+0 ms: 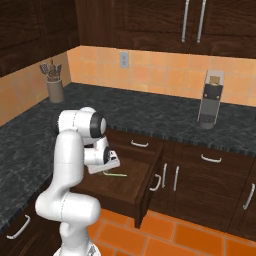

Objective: Take a straw from the drawer in front and place it inside the glass cup on the dining counter.

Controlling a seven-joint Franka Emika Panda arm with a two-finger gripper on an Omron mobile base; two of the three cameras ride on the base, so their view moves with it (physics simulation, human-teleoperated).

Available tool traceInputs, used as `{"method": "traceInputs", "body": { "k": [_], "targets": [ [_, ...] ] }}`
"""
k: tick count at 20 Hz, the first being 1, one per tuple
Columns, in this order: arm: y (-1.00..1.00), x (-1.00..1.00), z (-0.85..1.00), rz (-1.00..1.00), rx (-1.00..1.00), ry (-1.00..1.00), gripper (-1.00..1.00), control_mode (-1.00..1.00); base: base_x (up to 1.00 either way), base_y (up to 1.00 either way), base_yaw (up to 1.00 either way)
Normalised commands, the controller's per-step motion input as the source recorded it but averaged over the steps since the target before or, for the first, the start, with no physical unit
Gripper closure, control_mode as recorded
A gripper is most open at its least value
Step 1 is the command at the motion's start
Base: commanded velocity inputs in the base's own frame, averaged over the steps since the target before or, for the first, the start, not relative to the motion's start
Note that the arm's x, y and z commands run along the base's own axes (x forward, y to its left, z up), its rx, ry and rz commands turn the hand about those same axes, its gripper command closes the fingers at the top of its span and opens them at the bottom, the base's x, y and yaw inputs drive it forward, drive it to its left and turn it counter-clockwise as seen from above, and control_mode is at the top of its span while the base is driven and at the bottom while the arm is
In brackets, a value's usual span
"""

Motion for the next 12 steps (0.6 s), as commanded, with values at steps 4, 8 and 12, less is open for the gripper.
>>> {"method": "traceInputs", "body": {
  "k": [4,8,12],
  "targets": [
    [-0.05,0.02,0.01,0.0,0.01,0.02,1.0,-1.0,0.0,0.0,0.0],
    [0.0,-0.03,0.52,0.0,0.1,0.0,1.0,-1.0,0.0,0.0,0.0],
    [0.0,-0.31,1.0,-0.03,0.24,-0.07,1.0,-1.0,0.0,0.0,0.0]
  ]
}}
